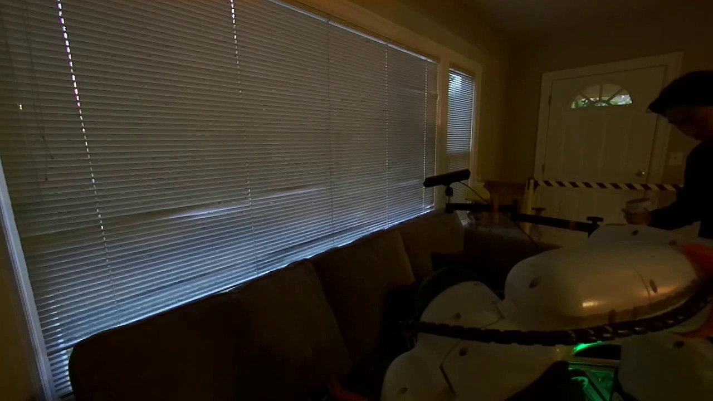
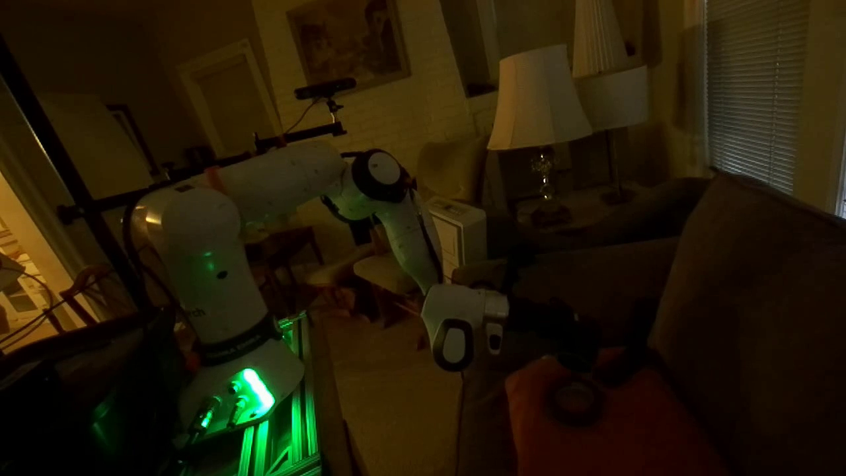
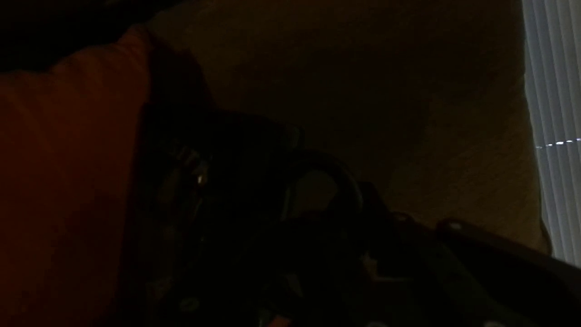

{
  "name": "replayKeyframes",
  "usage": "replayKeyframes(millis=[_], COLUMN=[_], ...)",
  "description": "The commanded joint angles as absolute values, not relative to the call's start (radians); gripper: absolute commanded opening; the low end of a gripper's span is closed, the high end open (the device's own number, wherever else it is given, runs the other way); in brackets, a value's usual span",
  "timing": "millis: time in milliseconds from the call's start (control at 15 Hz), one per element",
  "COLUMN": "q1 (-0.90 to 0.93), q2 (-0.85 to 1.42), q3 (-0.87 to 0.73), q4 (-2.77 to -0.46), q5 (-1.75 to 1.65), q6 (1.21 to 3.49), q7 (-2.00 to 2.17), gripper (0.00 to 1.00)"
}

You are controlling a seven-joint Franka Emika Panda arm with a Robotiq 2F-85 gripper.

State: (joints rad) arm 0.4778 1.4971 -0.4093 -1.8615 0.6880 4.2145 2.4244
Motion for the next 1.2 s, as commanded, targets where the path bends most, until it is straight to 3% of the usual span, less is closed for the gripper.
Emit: replayKeyframes(millis=[0,1133], q1=[0.465,0.62], q2=[1.497,1.496], q3=[-0.407,-0.501], q4=[-1.87,-2.068], q5=[0.668,0.771], q6=[4.249,4.248], q7=[2.452,2.573], gripper=[0.02,0.02])
